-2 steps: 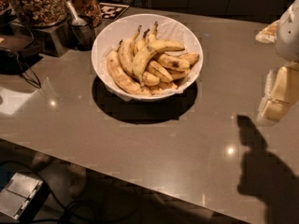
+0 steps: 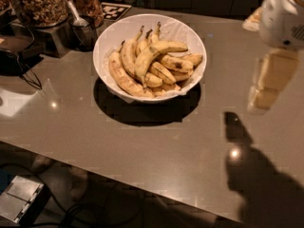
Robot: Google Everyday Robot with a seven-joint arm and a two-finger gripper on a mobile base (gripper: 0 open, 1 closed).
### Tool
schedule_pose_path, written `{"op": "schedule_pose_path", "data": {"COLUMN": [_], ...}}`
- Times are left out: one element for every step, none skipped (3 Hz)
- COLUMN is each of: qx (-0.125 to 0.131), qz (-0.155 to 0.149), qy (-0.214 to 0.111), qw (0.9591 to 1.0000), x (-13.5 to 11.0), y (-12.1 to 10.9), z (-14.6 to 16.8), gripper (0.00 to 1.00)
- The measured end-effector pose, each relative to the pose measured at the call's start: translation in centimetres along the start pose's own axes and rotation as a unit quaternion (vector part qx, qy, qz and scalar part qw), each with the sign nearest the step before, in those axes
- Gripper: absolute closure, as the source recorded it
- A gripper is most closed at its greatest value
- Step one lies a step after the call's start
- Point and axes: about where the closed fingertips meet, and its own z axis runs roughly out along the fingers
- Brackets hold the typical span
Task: Pick banana from white bowl
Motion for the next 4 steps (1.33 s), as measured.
{"op": "schedule_pose_path", "data": {"qx": [0.01,0.019,0.031,0.037], "qz": [-0.045,-0.086,-0.089,-0.108], "qy": [0.01,0.015,0.009,-0.009], "qw": [0.9989,0.996,0.9956,0.9935], "x": [-3.2,-6.2,-6.9,-8.8], "y": [-2.0,-3.6,-4.0,-5.4], "z": [-0.7,-1.1,-1.4,-0.2], "gripper": [0.0,0.0,0.0,0.0]}}
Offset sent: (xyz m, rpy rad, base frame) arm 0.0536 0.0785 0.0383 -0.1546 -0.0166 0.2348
